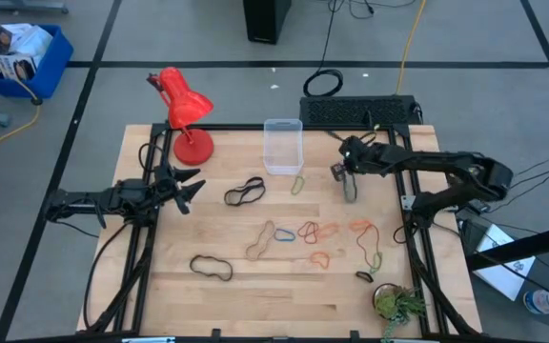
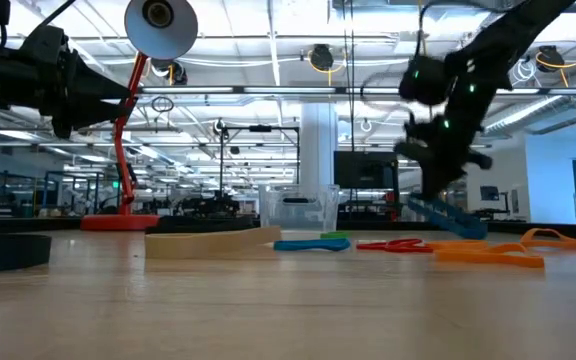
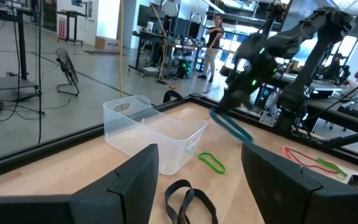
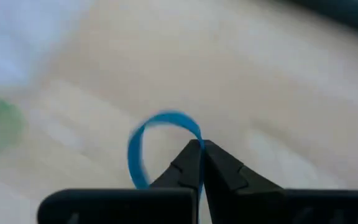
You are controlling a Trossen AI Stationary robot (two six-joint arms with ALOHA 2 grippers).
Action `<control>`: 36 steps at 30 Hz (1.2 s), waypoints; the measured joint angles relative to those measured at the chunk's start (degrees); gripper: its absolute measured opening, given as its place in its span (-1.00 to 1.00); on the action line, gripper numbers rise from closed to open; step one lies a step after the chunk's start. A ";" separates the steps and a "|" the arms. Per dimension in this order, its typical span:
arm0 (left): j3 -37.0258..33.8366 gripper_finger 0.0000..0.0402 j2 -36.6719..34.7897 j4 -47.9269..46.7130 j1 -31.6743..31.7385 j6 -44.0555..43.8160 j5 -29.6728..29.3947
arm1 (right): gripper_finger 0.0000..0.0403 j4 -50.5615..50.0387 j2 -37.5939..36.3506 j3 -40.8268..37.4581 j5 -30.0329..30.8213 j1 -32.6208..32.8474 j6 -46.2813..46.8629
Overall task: Pick and place rubber bands into bin
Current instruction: Put the blue rubber band into the transparent bin
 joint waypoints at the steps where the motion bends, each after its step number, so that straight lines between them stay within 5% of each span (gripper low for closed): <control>1: 0.02 0.18 0.02 0.00 0.00 0.00 0.00 | -0.99 2.35 -1.98 -0.02 0.00 0.08 -0.21; 8: 0.02 0.18 0.02 -0.04 0.00 0.05 -0.02 | -1.00 25.87 -13.44 0.02 -0.13 0.72 -4.84; 15: 0.02 0.18 0.02 -0.02 0.00 1.43 -0.06 | -1.00 45.71 -16.68 1.88 -0.13 1.40 -14.75; 28: -0.01 0.18 0.01 -0.02 0.00 1.52 -0.09 | -1.00 23.59 -5.20 32.09 -4.74 2.21 -25.48; 36: 0.02 0.18 0.02 -0.19 0.00 1.51 -0.09 | -1.00 18.46 7.75 40.11 -4.87 3.58 -28.43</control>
